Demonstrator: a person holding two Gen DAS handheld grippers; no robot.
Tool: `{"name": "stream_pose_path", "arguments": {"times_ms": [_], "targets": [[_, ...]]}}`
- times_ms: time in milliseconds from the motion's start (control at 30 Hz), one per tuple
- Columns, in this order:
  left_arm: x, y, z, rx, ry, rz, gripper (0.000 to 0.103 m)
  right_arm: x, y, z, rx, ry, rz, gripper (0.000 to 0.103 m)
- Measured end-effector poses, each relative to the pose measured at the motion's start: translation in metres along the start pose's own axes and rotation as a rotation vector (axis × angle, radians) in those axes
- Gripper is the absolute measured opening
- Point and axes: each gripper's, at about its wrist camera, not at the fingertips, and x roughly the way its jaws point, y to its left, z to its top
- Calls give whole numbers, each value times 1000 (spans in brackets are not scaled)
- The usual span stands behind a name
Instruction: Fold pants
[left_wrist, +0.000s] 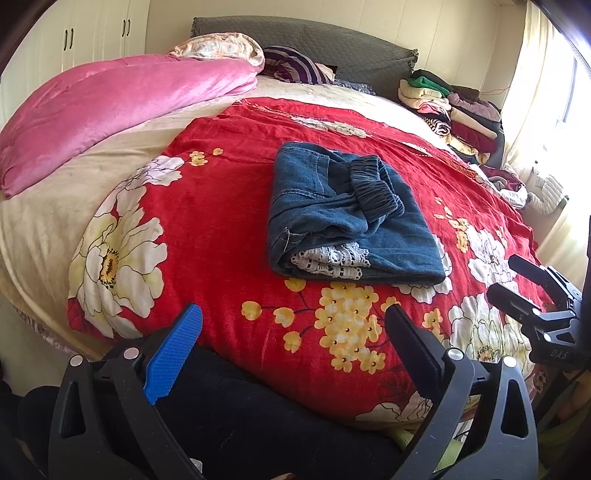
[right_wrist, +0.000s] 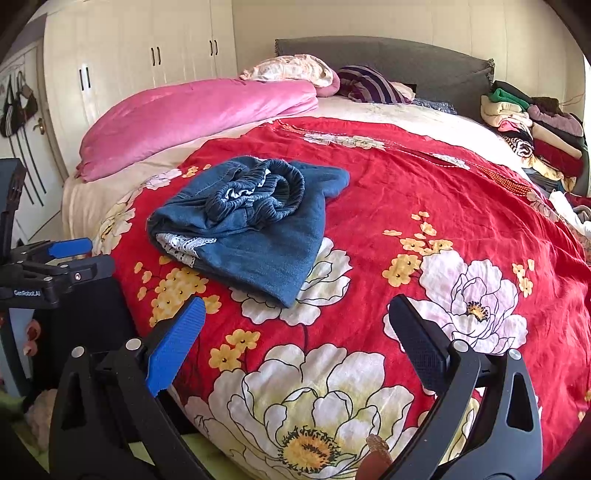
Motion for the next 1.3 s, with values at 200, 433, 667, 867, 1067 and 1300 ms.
{"name": "stream_pose_path", "arguments": {"times_ms": [200, 433, 667, 867, 1067, 1300], "targets": [[0, 0, 0, 0, 1, 2, 99, 0, -1, 1, 1, -2, -3, 94], [0, -1, -1, 1, 5, 3, 99, 0, -1, 2, 2, -1, -4, 94], [0, -1, -2, 1, 8, 3, 99, 1, -1, 2, 2, -2, -6, 94], [0, -1, -1, 1, 7, 2, 99, 1, -1, 2, 1, -1, -4, 94], [-1, -1, -1, 3, 7, 3, 99, 1, -2, 2, 0, -2, -6, 94], [0, -2, -3, 7, 11, 6, 99, 1, -4, 2, 4, -3, -10, 94]]}}
